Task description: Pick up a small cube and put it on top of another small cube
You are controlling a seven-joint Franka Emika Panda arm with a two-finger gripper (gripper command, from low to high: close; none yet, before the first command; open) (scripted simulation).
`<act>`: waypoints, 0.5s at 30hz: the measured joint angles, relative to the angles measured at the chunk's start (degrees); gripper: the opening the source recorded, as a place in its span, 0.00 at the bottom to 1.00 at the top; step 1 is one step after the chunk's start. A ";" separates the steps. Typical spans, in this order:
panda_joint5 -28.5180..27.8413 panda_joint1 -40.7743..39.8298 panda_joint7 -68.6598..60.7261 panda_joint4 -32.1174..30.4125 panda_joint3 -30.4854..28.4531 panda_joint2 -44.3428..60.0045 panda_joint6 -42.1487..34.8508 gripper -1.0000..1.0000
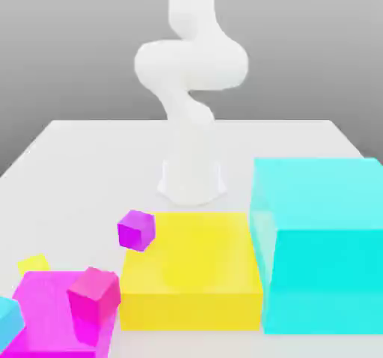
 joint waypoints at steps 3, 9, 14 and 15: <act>6.44 0.00 4.55 -0.96 -3.41 6.95 0.97 0.50; 17.10 -1.23 14.24 -2.73 -7.87 20.21 2.56 0.50; 23.35 -3.20 24.13 -4.36 -10.15 30.70 4.45 0.50; 24.24 -3.61 26.36 -4.72 -10.56 32.67 4.97 0.50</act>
